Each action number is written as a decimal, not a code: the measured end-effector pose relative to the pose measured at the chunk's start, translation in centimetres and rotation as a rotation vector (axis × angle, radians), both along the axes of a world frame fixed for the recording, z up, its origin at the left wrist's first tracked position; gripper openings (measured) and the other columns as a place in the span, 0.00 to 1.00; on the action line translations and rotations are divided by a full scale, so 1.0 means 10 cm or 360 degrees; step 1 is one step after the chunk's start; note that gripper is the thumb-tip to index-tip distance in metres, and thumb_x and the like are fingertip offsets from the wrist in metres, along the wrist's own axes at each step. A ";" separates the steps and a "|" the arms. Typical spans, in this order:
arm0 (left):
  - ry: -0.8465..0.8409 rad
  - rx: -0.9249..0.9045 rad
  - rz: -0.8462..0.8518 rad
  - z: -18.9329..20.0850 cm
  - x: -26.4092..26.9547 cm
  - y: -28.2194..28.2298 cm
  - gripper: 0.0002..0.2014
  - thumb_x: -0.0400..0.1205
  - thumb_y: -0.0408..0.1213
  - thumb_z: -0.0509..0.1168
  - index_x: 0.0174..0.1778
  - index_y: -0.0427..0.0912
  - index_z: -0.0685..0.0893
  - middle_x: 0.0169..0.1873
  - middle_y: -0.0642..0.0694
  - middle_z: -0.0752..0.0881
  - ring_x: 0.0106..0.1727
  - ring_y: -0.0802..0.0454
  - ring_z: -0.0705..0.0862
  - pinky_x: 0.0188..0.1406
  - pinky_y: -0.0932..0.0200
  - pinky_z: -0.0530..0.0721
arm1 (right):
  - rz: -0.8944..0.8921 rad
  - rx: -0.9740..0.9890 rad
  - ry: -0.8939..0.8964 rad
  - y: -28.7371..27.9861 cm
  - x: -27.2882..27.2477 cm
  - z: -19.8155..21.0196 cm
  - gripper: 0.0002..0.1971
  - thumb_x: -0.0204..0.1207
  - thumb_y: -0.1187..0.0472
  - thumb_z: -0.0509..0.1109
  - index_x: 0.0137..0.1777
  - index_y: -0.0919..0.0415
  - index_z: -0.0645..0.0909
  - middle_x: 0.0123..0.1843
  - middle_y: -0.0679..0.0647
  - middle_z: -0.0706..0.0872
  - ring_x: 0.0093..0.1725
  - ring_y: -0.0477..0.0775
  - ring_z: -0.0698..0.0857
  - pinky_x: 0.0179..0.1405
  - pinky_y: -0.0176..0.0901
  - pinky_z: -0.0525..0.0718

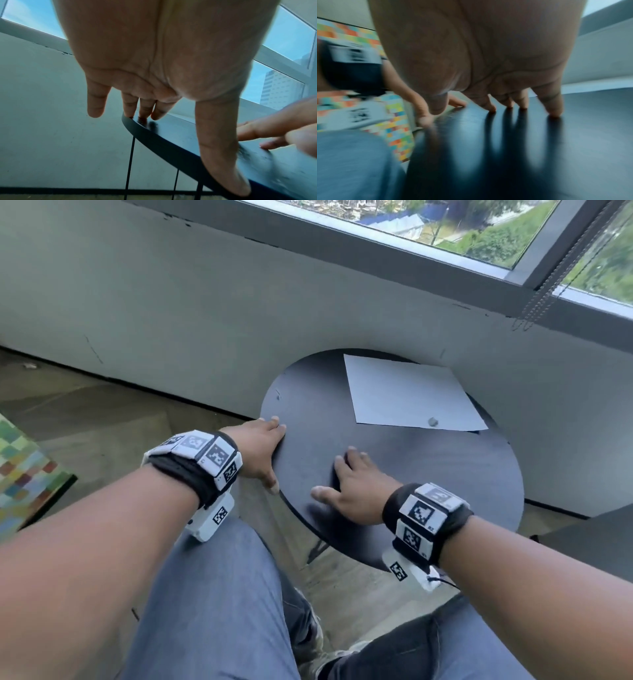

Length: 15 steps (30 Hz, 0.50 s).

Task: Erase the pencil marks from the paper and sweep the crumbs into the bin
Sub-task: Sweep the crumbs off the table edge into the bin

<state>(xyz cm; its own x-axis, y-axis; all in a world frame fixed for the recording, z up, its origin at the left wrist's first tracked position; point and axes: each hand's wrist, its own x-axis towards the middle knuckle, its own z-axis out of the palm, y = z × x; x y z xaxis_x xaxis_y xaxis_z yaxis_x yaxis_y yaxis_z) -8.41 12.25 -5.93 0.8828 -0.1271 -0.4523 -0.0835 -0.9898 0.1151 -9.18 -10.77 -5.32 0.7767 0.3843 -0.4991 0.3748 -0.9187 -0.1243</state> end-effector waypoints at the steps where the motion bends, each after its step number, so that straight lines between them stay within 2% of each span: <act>1: -0.0002 0.0020 -0.0004 0.01 0.00 -0.01 0.65 0.66 0.62 0.83 0.90 0.42 0.51 0.91 0.44 0.48 0.91 0.46 0.51 0.87 0.44 0.62 | 0.0130 0.0025 0.0069 0.08 -0.09 0.10 0.42 0.82 0.30 0.56 0.84 0.61 0.61 0.88 0.61 0.56 0.88 0.62 0.53 0.84 0.61 0.60; 3: -0.0033 0.0052 -0.0012 0.01 0.01 -0.02 0.63 0.64 0.65 0.83 0.89 0.43 0.58 0.90 0.45 0.53 0.89 0.45 0.57 0.84 0.42 0.68 | 0.0215 0.0077 0.0025 0.18 -0.04 0.28 0.29 0.86 0.39 0.59 0.76 0.61 0.71 0.81 0.60 0.70 0.82 0.62 0.67 0.79 0.54 0.67; 6: -0.0068 0.0078 -0.0025 0.00 0.01 0.00 0.59 0.61 0.67 0.82 0.84 0.44 0.66 0.85 0.46 0.64 0.84 0.46 0.67 0.78 0.41 0.74 | 0.0062 0.0046 -0.0192 0.20 0.32 0.46 0.21 0.87 0.56 0.58 0.76 0.65 0.72 0.80 0.63 0.74 0.79 0.63 0.72 0.73 0.47 0.70; 8: -0.0075 0.0104 -0.0043 0.01 0.01 0.00 0.58 0.62 0.67 0.81 0.84 0.44 0.66 0.84 0.46 0.65 0.83 0.47 0.68 0.78 0.42 0.75 | 0.0056 -0.0099 -0.0225 0.19 0.47 0.43 0.17 0.84 0.64 0.57 0.67 0.68 0.78 0.72 0.66 0.80 0.72 0.64 0.77 0.61 0.42 0.74; 9: -0.0077 0.0108 -0.0046 0.03 0.00 -0.01 0.58 0.63 0.67 0.81 0.85 0.44 0.65 0.84 0.47 0.64 0.84 0.47 0.68 0.78 0.43 0.75 | 0.0064 -0.0158 -0.0194 0.21 0.45 0.39 0.14 0.82 0.66 0.58 0.62 0.69 0.80 0.66 0.65 0.83 0.69 0.65 0.78 0.59 0.41 0.76; 10: -0.0082 0.0109 -0.0043 0.04 -0.01 -0.02 0.58 0.64 0.67 0.81 0.85 0.43 0.64 0.85 0.47 0.63 0.84 0.47 0.67 0.78 0.45 0.75 | 0.0089 -0.0207 -0.0156 0.24 0.40 0.32 0.12 0.81 0.67 0.58 0.58 0.69 0.80 0.62 0.64 0.82 0.68 0.65 0.78 0.63 0.45 0.78; 12: -0.0104 0.0111 -0.0030 0.07 -0.03 -0.03 0.57 0.66 0.66 0.81 0.86 0.43 0.63 0.86 0.47 0.62 0.85 0.47 0.66 0.77 0.48 0.74 | 0.0208 -0.0175 -0.0101 0.27 0.23 0.20 0.12 0.79 0.66 0.59 0.60 0.67 0.77 0.63 0.64 0.76 0.68 0.69 0.77 0.69 0.56 0.78; 13: -0.0108 0.0117 -0.0029 0.08 -0.04 -0.04 0.57 0.66 0.66 0.80 0.86 0.43 0.63 0.86 0.46 0.63 0.85 0.47 0.66 0.77 0.48 0.74 | 0.0311 -0.0144 -0.0068 0.28 0.15 0.18 0.15 0.78 0.66 0.59 0.63 0.67 0.78 0.66 0.64 0.75 0.68 0.70 0.77 0.71 0.57 0.77; 15: -0.0107 0.0126 -0.0023 0.08 -0.06 -0.07 0.57 0.67 0.68 0.79 0.86 0.43 0.63 0.85 0.47 0.63 0.84 0.47 0.67 0.76 0.47 0.75 | 0.0430 -0.0086 -0.0006 0.24 0.08 0.25 0.18 0.79 0.65 0.58 0.66 0.64 0.81 0.69 0.63 0.79 0.70 0.68 0.79 0.71 0.53 0.77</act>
<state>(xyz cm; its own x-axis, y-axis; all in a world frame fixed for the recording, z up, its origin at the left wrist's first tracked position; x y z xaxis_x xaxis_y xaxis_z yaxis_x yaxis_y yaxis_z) -9.06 11.52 -5.11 0.9098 -0.1064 -0.4011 -0.1030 -0.9942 0.0301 -8.42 -8.38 -2.81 0.6513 0.5508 -0.5220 0.6077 -0.7905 -0.0759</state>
